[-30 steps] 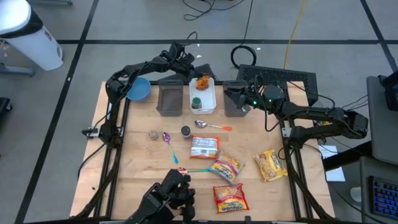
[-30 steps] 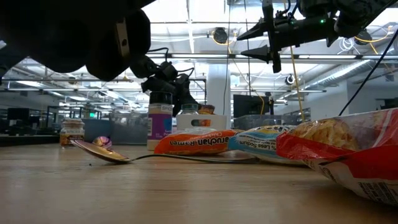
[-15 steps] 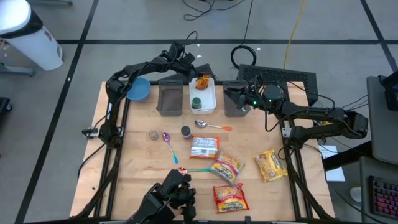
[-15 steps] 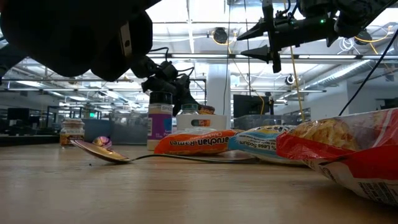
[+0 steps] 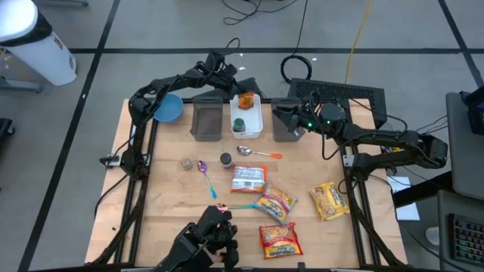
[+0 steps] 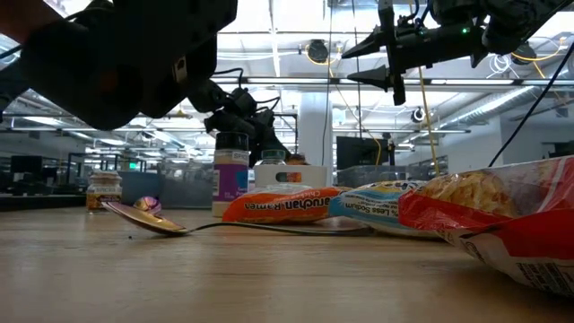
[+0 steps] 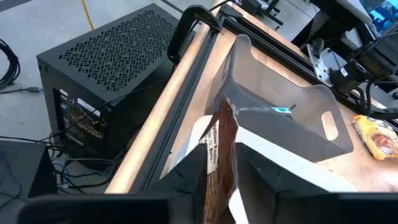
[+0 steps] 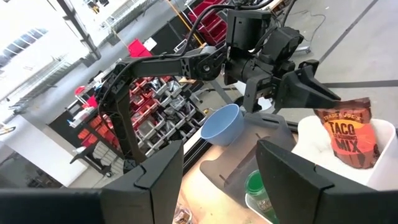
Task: Pick & Place Food Item
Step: Put the orange seasoning pack into the white bin
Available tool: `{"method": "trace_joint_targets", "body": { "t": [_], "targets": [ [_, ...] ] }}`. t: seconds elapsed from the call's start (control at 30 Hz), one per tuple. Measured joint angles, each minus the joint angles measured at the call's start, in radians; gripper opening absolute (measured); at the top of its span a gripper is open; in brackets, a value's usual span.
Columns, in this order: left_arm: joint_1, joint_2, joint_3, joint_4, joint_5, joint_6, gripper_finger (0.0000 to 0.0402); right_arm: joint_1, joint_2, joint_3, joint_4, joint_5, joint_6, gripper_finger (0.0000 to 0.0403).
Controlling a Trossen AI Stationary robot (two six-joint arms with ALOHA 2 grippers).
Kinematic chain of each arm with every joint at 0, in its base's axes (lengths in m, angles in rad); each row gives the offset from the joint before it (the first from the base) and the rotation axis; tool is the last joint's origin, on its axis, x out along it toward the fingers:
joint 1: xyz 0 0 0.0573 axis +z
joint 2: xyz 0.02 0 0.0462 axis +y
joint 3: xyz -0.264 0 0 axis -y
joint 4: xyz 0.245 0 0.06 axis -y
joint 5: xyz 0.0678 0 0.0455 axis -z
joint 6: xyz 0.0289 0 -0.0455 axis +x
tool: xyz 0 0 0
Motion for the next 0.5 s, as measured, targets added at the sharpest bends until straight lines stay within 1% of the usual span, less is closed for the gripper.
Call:
{"method": "trace_joint_targets", "body": {
  "t": [0.13, 0.27, 0.37, 0.5],
  "targets": [
    [0.000, 0.000, 0.000, 0.000, -0.008, -0.018, 0.0121, 0.000, 0.000, 0.000, -0.003, 0.000, 0.000, 0.0196],
    [0.000, 0.000, 0.000, 0.000, -0.008, -0.031, 0.0140, 0.000, 0.000, 0.000, -0.003, 0.000, 0.000, 0.0196],
    [0.001, 0.000, 0.000, 0.001, -0.008, -0.059, 0.0148, 0.000, 0.000, 0.000, -0.003, 0.000, -0.001, 0.0196],
    [0.010, -0.005, 0.000, 0.001, 0.008, -0.090, 0.0148, 0.000, 0.000, 0.000, -0.003, 0.000, -0.003, 0.0196]
  ]
}}
